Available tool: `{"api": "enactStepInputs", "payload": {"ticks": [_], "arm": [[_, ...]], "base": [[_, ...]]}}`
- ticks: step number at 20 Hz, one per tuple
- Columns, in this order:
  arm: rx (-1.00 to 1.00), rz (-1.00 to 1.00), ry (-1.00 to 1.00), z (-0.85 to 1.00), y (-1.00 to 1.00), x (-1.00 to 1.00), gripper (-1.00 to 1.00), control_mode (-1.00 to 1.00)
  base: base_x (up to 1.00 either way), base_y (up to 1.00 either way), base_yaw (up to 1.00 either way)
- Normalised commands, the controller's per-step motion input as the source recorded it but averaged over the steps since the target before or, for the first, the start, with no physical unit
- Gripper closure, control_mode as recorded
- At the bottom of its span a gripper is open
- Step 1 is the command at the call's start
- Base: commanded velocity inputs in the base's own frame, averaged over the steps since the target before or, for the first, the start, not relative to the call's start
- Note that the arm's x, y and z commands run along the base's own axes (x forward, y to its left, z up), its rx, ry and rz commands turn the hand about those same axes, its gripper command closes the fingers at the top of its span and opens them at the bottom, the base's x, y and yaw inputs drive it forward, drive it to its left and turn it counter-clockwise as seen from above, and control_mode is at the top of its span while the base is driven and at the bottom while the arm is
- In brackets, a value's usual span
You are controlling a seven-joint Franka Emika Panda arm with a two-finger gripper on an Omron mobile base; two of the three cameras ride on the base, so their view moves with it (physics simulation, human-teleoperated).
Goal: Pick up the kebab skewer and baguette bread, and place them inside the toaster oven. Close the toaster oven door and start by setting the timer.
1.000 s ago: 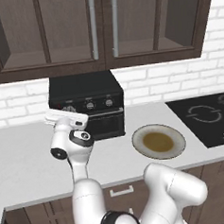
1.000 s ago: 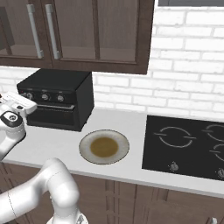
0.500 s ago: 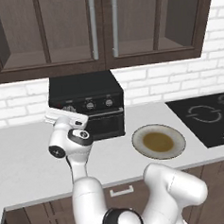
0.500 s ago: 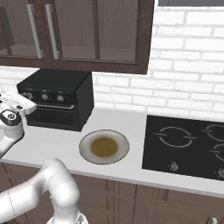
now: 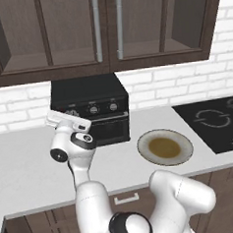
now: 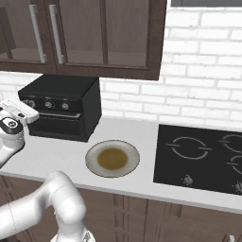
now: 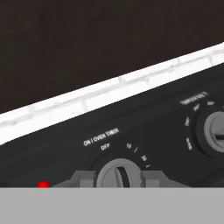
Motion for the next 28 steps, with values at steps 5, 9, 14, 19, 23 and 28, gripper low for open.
{"api": "enactStepInputs", "payload": {"ticks": [5, 9, 14, 19, 23, 28], "arm": [[0.21, 0.00, 0.00, 0.00, -0.01, 0.00, 1.00, -1.00], [0.23, 0.01, 0.00, -0.08, -0.08, 0.00, 1.00, -1.00], [0.24, 0.02, -0.02, -0.06, -0.14, 0.00, 1.00, -1.00], [0.18, 0.03, -0.04, 0.00, -0.01, 0.09, 1.00, -1.00], [0.20, 0.01, -0.03, 0.00, 0.00, 0.00, 1.00, -1.00], [0.25, 0.01, -0.02, 0.00, 0.00, 0.00, 1.00, -1.00]], "base": [[0.00, 0.00, 0.00], [0.00, 0.00, 0.00], [0.00, 0.00, 0.00], [0.00, 0.00, 0.00], [0.00, 0.00, 0.00], [0.00, 0.00, 0.00]]}}
